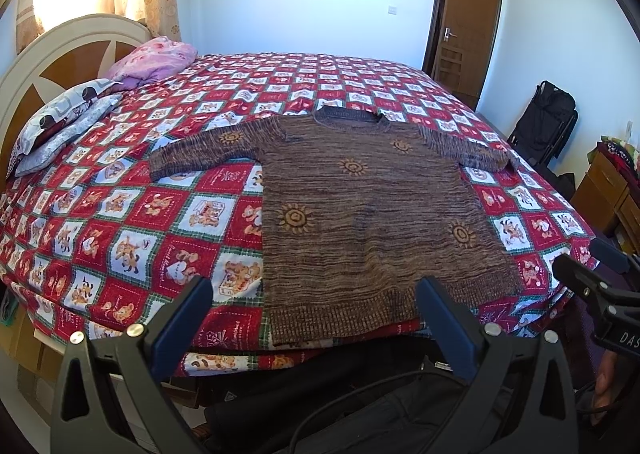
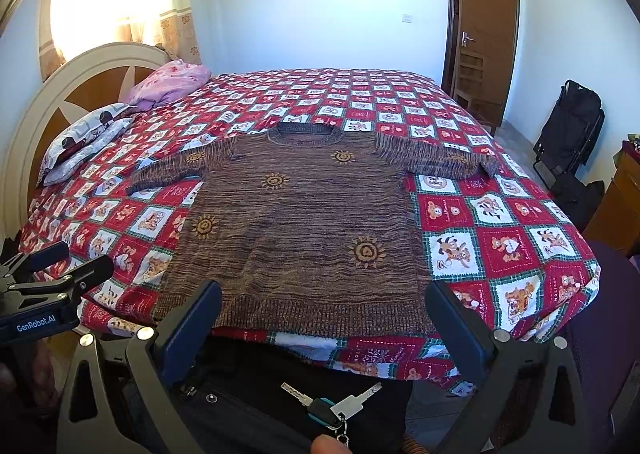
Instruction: Fold small clothes
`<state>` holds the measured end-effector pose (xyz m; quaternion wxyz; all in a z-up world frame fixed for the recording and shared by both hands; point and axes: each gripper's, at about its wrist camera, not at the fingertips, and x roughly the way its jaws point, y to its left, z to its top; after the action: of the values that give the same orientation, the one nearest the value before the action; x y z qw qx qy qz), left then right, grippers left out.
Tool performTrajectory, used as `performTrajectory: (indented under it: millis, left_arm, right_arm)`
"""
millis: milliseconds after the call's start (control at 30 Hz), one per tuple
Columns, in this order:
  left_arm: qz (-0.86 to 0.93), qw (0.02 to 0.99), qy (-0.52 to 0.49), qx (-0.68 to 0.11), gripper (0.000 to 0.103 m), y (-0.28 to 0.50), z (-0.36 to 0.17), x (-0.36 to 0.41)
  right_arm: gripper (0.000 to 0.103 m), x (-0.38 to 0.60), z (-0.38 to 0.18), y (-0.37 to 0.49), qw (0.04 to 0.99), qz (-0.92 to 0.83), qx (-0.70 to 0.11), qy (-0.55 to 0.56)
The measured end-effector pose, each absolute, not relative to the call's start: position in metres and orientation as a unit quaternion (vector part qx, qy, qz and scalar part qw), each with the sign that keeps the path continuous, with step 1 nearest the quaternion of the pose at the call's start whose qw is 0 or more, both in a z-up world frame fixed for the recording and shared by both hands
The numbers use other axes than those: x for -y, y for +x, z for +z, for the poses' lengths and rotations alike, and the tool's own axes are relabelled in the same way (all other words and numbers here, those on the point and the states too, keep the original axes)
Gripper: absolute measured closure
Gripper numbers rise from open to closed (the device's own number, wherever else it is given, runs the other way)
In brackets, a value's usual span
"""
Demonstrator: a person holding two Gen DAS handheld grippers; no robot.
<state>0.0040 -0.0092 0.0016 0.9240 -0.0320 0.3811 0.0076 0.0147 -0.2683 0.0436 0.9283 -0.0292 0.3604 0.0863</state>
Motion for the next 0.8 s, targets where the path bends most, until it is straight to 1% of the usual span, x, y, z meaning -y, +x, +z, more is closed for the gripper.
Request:
performTrajectory:
  millis: [800]
  left_arm:
    - [0.004, 0.923, -0.039, -0.384, 0.0, 0.0043, -0.0047, 0.0105]
  right_arm:
    - [0.001, 0.2677, 0.0411, 0.0153, 0.926, 0.089, -0.365, -0.029]
